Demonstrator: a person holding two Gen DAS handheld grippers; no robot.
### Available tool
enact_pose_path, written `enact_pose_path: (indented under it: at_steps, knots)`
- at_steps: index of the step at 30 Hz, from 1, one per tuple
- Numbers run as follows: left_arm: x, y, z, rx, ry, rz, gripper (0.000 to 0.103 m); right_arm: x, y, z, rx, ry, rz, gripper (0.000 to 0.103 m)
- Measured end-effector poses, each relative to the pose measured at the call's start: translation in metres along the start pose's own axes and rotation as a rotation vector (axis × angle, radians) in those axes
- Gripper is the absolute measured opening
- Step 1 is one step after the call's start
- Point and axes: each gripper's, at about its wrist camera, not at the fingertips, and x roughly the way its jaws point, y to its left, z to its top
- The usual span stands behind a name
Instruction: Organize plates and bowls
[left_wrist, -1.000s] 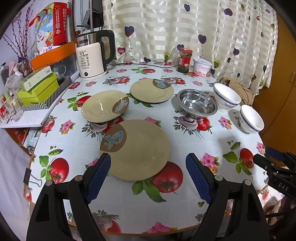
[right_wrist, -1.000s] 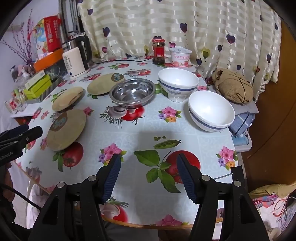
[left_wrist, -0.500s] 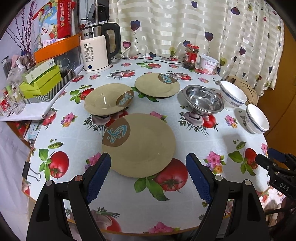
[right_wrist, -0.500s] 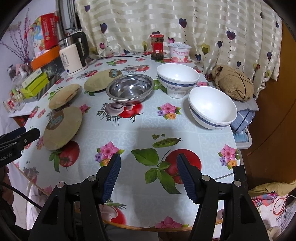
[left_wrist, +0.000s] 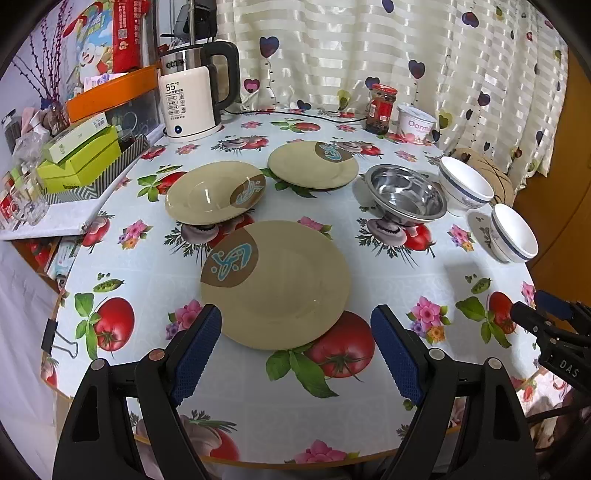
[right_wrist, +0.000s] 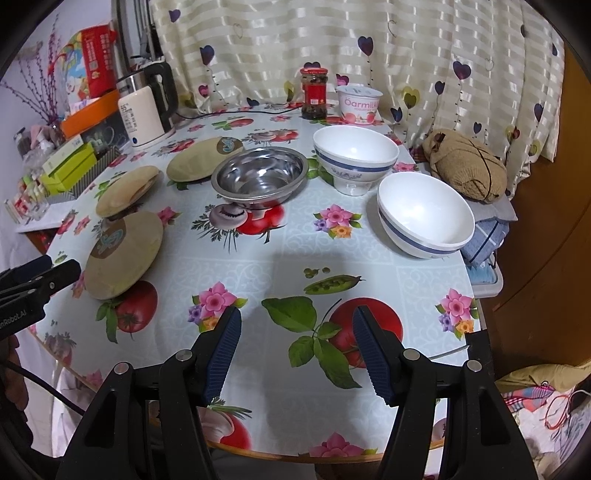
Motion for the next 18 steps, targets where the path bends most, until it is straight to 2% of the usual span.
enact_pose_path:
  at_steps: [18]
  knots:
    - [0.0008, 0.0002, -0.0014, -0.006, 0.0, 0.005, 0.084, 0.0024, 0.002, 0.0006, -0.004, 0.0, 0.005, 0.063]
